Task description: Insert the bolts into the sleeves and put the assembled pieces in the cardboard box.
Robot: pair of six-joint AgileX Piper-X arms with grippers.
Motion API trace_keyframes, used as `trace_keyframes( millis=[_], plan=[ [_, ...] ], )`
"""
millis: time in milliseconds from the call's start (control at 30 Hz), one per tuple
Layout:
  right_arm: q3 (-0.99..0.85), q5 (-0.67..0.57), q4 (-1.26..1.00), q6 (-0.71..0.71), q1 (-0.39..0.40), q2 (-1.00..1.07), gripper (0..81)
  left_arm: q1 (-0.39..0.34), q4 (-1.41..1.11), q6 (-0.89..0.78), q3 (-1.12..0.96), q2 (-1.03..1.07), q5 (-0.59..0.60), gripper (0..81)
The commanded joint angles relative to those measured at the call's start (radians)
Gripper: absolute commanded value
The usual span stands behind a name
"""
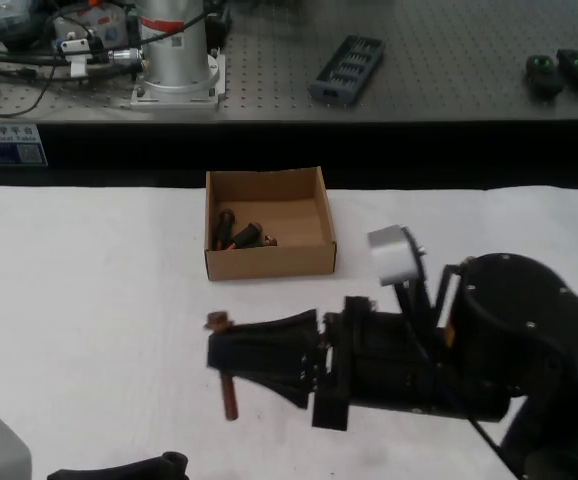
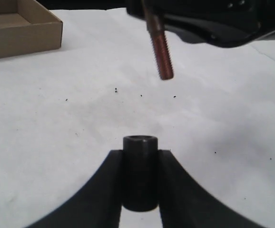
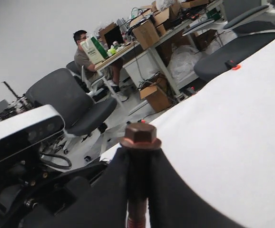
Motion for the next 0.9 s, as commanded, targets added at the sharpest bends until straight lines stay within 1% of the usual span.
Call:
trace_keyframes(
  millis=[0, 133, 300, 567, 700, 867],
  plan=[
    [0.016, 0.030, -0.003, -0.016, -0.005, -0.029, 4.9, 0.002, -0.061, -0.008, -0.014, 0.023, 0.003, 15.0],
    [0.048, 0.039, -0.001, -0.032, -0.005, -0.068, 4.9, 0.002, -0.126, -0.008, -0.014, 0.086, 0.005, 15.0],
    [0.097, 0.084, 0.012, -0.035, -0.003, -0.115, 4.9, 0.002, -0.232, -0.017, -0.014, 0.189, 0.008, 15.0],
    [0.166, 0.123, -0.012, -0.035, -0.003, -0.126, 4.9, 0.002, -0.389, -0.032, -0.014, 0.348, 0.027, 15.0],
    [0.167, 0.151, 0.014, -0.082, -0.003, -0.143, 4.9, -0.008, -0.443, -0.032, -0.014, 0.417, 0.036, 15.0],
    [0.167, 0.149, 0.067, -0.096, -0.003, -0.171, 4.9, -0.037, -0.515, -0.032, -0.014, 0.491, 0.042, 15.0]
  ],
)
